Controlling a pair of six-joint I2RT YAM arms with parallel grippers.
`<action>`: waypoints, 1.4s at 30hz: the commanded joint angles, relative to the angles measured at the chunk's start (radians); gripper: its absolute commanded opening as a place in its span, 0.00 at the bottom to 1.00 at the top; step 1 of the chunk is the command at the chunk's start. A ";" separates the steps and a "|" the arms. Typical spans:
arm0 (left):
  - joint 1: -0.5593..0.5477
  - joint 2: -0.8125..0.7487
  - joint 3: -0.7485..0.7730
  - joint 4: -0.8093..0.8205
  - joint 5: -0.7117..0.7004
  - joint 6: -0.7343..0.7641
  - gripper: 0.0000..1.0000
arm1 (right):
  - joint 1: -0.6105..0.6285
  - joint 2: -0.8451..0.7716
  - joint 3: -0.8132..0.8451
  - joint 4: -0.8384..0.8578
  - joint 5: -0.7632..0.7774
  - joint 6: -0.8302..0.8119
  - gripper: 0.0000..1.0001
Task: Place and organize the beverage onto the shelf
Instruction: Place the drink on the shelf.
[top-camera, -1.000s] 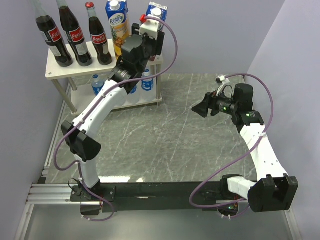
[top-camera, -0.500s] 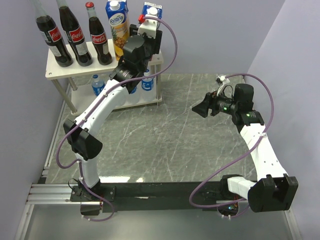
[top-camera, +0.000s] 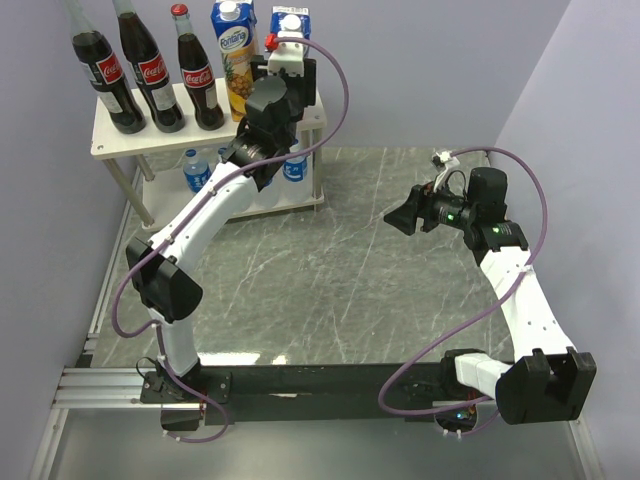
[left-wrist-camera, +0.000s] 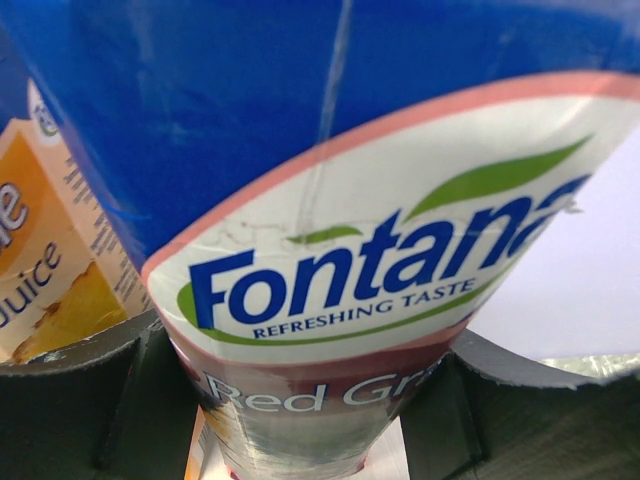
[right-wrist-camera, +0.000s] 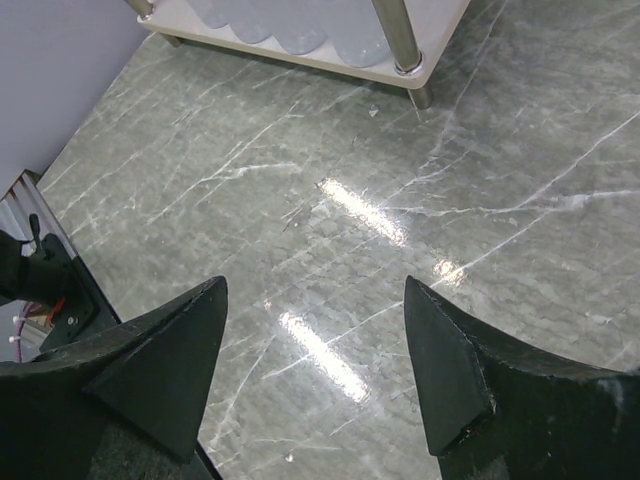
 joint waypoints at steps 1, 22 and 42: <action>0.000 -0.131 0.030 0.239 -0.026 -0.022 0.49 | -0.008 0.009 -0.008 0.036 -0.016 -0.008 0.78; -0.002 -0.127 0.047 0.212 -0.039 -0.060 0.78 | -0.015 0.008 -0.005 0.034 -0.021 -0.010 0.78; -0.002 -0.102 0.085 0.193 -0.036 -0.060 0.79 | -0.024 0.006 -0.005 0.034 -0.030 -0.010 0.78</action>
